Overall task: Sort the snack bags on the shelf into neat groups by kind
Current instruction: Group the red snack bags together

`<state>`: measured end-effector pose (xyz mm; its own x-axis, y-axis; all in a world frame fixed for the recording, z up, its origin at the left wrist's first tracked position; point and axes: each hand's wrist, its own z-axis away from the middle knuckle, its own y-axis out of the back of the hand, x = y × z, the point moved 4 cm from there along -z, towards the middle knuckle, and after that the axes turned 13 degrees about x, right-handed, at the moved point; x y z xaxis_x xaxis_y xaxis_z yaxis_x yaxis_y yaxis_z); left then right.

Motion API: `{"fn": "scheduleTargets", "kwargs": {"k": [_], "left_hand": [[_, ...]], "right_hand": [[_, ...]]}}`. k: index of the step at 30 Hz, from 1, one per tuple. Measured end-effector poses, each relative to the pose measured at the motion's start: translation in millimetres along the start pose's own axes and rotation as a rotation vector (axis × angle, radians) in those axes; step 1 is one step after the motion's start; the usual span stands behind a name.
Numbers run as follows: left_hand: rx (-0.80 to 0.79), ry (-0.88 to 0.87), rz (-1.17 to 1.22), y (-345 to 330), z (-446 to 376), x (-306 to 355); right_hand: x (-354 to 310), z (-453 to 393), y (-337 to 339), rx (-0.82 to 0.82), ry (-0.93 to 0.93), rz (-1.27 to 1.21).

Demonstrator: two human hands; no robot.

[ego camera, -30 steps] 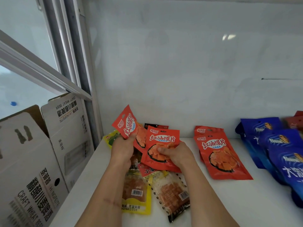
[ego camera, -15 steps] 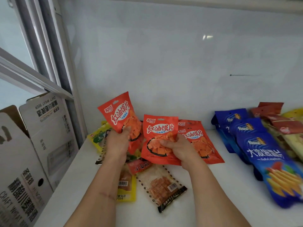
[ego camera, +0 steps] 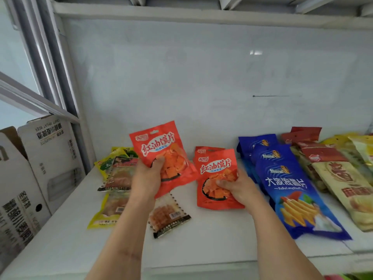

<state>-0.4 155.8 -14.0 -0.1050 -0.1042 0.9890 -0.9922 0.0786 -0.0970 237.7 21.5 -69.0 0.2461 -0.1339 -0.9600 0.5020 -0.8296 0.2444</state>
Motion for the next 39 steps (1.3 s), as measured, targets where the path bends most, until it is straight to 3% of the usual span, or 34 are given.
{"fn": "scheduleTargets", "kwargs": {"k": [11,20,27,39], "left_hand": [[-0.105,-0.04,-0.338,-36,81,-49],[-0.134,-0.043,-0.424,-70,99,-57],[-0.137,-0.149,-0.603,-89,103,-62],[-0.15,-0.328,-0.97,-103,97,-73]], "right_hand": [[12,-15,20,-0.066,0.045,0.02],[12,-10,26,0.105,0.045,0.182],[18,-9,16,0.117,0.054,0.175],[22,-19,9,0.136,0.087,0.429]]}}
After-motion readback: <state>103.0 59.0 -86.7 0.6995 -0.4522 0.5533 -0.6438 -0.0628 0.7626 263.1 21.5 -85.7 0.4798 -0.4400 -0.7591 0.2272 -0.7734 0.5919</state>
